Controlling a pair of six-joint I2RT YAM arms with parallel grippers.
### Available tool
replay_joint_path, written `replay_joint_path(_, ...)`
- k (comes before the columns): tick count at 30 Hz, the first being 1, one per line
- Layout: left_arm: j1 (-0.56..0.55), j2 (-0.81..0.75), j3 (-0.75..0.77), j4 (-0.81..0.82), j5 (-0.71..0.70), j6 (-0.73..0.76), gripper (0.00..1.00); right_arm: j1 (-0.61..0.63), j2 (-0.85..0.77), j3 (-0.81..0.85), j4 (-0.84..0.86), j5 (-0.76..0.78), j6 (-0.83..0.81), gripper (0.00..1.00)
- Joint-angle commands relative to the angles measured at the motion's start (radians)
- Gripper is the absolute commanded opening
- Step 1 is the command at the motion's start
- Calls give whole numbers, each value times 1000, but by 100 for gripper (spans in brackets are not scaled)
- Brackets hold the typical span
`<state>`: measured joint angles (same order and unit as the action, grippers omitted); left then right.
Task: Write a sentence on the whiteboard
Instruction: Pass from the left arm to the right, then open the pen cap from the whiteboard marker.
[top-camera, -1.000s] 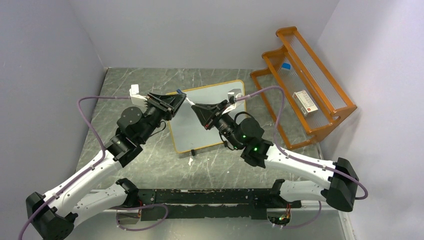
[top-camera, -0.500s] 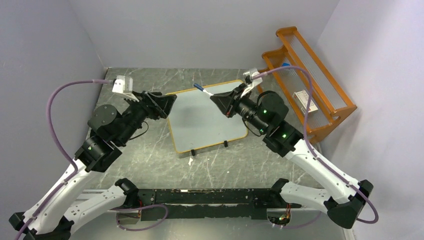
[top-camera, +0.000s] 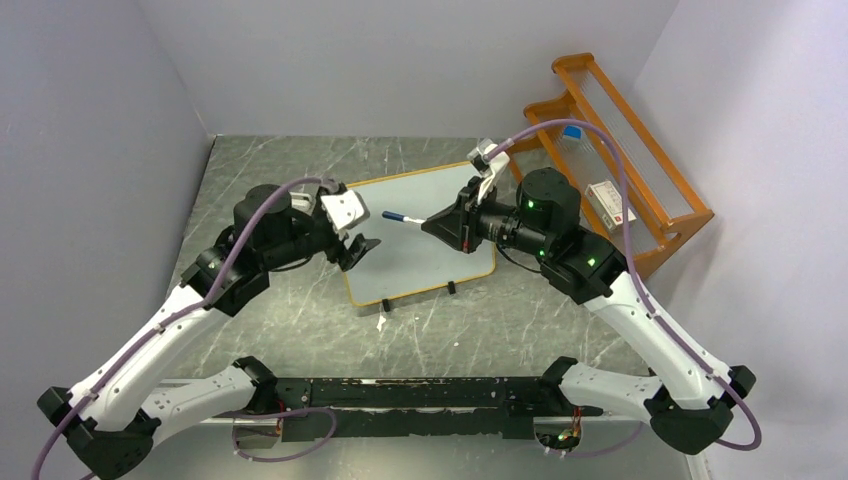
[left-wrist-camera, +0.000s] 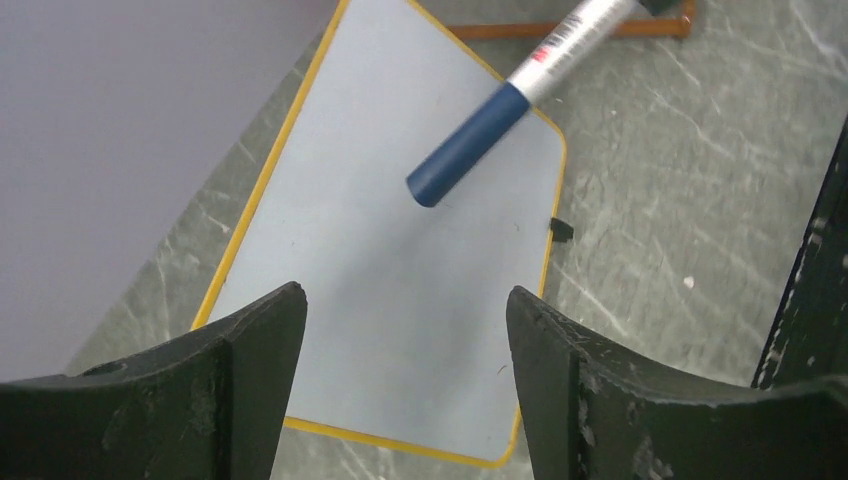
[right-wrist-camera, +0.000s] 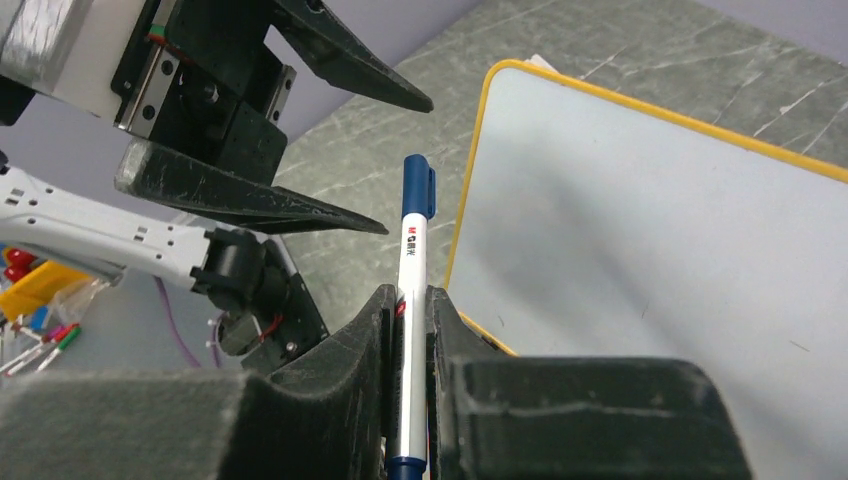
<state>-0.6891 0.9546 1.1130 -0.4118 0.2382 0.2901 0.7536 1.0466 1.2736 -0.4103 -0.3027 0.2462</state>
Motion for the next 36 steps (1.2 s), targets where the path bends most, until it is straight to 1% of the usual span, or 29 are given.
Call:
replay_joint_path(1,-7,-67,-53,58,152,226,77,-2,9,41,-93,-51,-22,0)
replay_joint_path(4,-11,-85,-96,125,190,274,75,-3,16,38,-97,-69,-22,0)
replay_joint_path(6,-14,-81,-98,139,208,298,75,-3,22,41,-99,-74,-20,0)
replay_joint_path(12,-39,-21,-50,123,214,359,71,-3,34,47,-89,-108,-6,0)
replay_joint_path(15,-65,2,-42,127,204,370,67,-3,36,43,-78,-120,4,0)
replay_joint_path(20,-132,30,-31,137,150,381,54,-3,40,40,-65,-126,17,0)
replay_joint_path(25,-161,31,-42,159,104,379,41,-3,41,35,-59,-127,25,0)
replay_joint_path(26,-163,33,-42,159,88,380,36,-3,40,34,-59,-125,27,0)
replay_joint_path(34,-171,6,-57,112,1,405,6,-3,20,26,-80,-116,20,0)
replay_joint_path(36,-171,-10,-67,102,-33,415,5,-4,8,21,-87,-123,19,0)
